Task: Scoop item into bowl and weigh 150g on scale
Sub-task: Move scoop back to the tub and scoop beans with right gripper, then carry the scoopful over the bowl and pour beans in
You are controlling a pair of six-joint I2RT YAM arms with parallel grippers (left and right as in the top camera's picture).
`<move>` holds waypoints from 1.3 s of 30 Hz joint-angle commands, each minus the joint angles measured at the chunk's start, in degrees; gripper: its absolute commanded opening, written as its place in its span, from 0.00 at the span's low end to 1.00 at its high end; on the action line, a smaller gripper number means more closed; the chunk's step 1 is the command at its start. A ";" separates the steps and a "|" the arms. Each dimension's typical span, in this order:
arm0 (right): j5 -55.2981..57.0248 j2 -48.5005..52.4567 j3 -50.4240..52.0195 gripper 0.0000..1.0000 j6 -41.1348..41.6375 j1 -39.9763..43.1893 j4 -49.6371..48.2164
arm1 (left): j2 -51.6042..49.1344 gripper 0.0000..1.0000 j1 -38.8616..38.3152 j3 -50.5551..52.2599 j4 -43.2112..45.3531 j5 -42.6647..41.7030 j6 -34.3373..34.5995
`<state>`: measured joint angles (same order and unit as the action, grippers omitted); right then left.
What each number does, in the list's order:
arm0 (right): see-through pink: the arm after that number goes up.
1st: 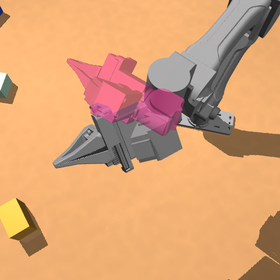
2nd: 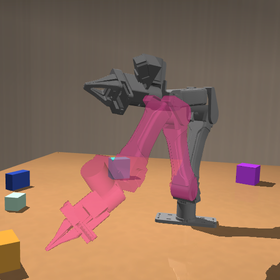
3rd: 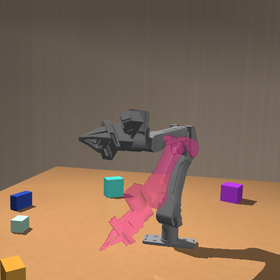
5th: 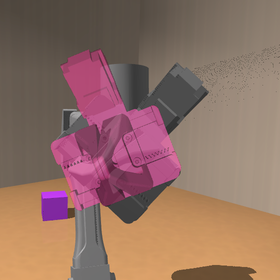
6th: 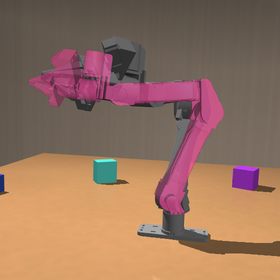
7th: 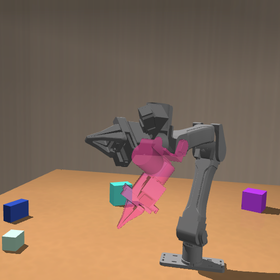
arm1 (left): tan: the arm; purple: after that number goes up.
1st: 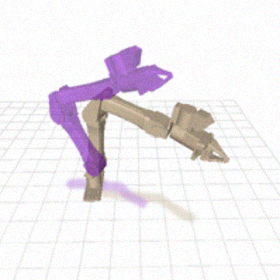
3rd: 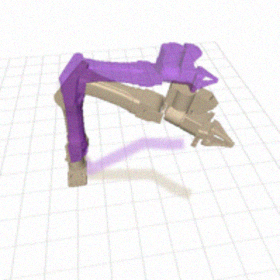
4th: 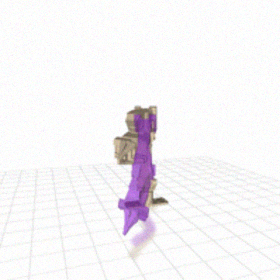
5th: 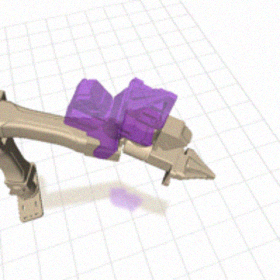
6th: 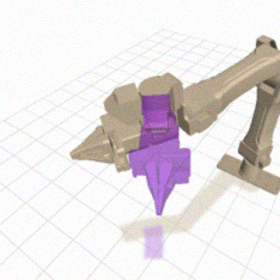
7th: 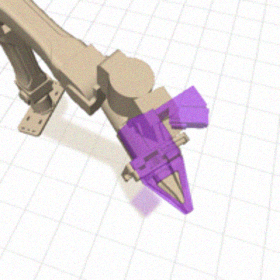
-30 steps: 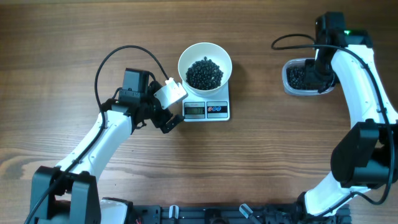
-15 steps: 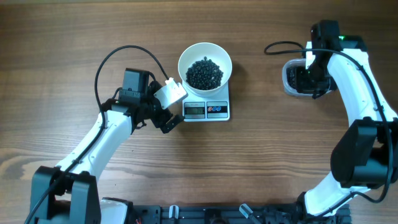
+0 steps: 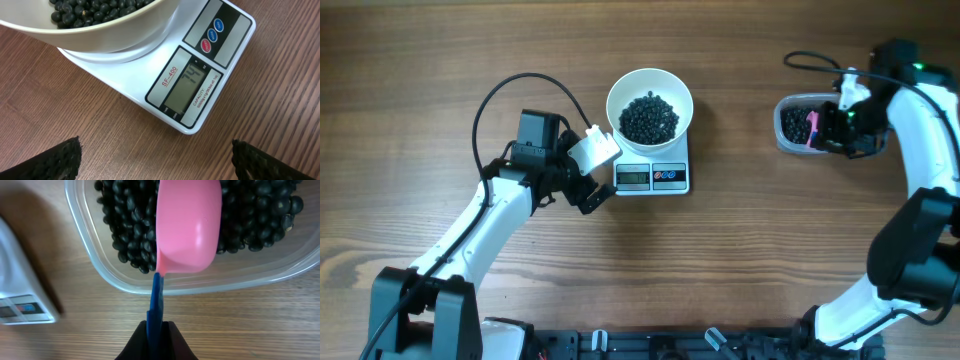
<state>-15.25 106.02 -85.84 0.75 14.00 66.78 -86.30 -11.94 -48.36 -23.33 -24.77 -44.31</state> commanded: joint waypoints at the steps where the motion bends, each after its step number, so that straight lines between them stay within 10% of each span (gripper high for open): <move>1: -11.96 0.72 0.79 0.04 -1.27 4.04 -0.37 | -0.42 1.00 0.33 0.48 0.00 -0.68 -0.48; 23: -41.88 0.70 0.76 0.04 -13.88 15.56 4.68 | -0.42 1.00 0.33 0.48 0.00 -0.68 -0.48; 39: -40.19 0.70 -9.53 0.04 7.10 -11.06 -11.91 | -0.42 1.00 0.33 0.48 0.00 -0.68 -0.48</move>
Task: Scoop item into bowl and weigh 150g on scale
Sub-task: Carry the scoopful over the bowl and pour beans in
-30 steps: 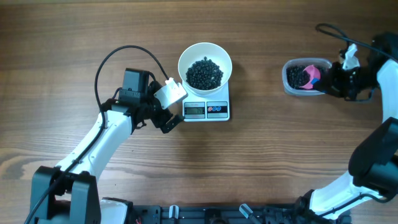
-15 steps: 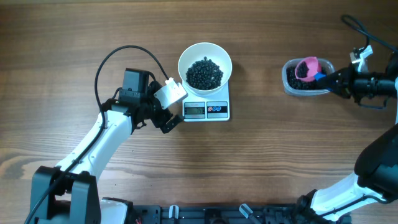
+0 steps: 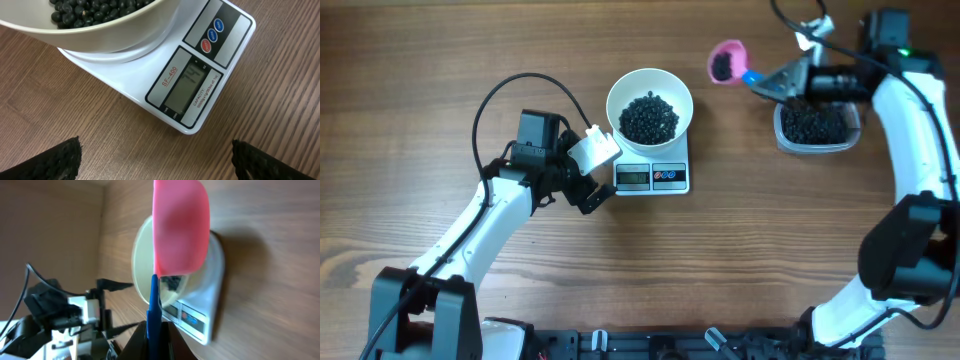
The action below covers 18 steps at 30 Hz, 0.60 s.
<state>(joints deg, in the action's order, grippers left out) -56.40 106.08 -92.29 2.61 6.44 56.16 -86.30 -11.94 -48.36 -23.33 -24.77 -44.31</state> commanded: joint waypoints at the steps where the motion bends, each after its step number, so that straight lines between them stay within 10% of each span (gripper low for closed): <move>1: 1.53 0.63 -3.56 0.04 5.62 -5.07 -1.70 | -0.42 1.00 0.33 0.48 0.00 -0.68 -0.48; 18: 53.55 0.63 -9.05 0.04 6.84 -31.50 -1.27 | -0.42 1.00 0.33 0.48 0.00 -0.68 -0.48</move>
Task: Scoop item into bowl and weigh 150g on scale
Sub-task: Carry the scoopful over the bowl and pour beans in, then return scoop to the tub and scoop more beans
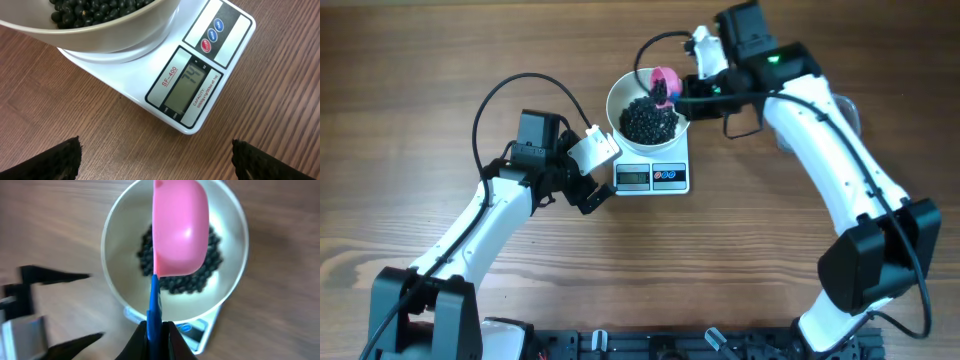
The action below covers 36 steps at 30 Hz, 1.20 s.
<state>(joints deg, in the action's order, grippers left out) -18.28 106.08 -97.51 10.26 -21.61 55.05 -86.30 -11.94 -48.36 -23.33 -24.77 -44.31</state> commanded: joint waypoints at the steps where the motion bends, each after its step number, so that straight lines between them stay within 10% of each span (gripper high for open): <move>1: 18.43 0.63 -4.66 0.04 -1.77 -4.83 -0.13 | -0.42 1.00 0.33 0.48 0.00 -0.68 -0.48; 16: 26.99 0.63 -5.77 0.04 -17.55 -11.43 -0.44 | -0.42 1.00 0.33 0.48 0.00 -0.68 -0.48; 23: 29.66 -0.04 -5.79 0.04 -12.00 -9.94 -0.52 | -0.42 1.00 0.33 0.48 0.00 -0.68 -0.48; 36: 11.78 -11.58 -6.21 0.04 -5.22 18.21 11.45 | -0.42 1.00 0.33 0.48 0.00 -0.68 -0.48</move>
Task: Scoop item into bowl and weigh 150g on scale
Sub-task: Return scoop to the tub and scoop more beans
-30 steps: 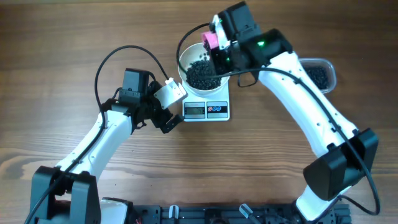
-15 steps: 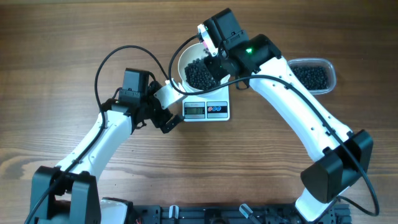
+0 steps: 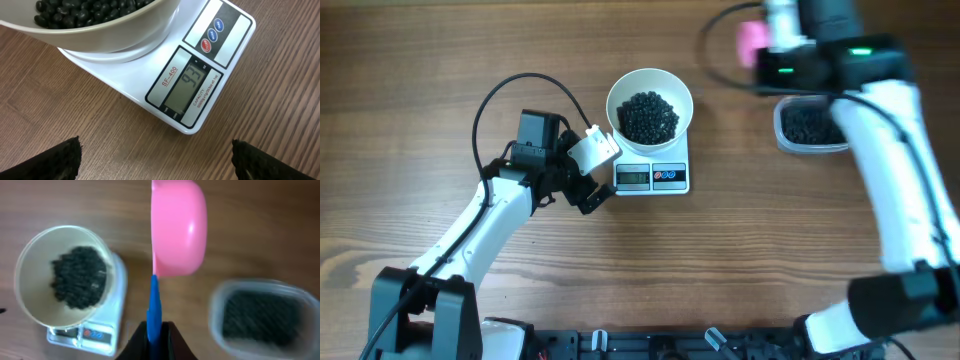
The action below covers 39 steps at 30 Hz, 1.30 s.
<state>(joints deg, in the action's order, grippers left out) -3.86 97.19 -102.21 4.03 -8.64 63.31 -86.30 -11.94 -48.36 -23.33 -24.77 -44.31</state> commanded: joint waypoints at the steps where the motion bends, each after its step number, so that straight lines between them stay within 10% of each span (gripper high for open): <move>1: -2.45 -2.71 -1.49 0.04 0.22 8.39 6.25 | -0.42 1.00 0.33 0.48 0.00 -0.68 -0.48; 9: -0.61 -0.85 3.58 0.04 -4.52 19.08 10.93 | -0.42 1.00 0.33 0.48 0.00 -0.68 -0.48; 39: -17.25 17.73 6.71 0.04 -9.81 16.26 12.76 | -0.42 1.00 0.33 0.48 0.00 -0.68 -0.48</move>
<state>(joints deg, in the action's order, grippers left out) -14.37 113.32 -95.72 -3.14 8.08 73.91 -86.30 -11.94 -48.36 -23.33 -24.77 -44.31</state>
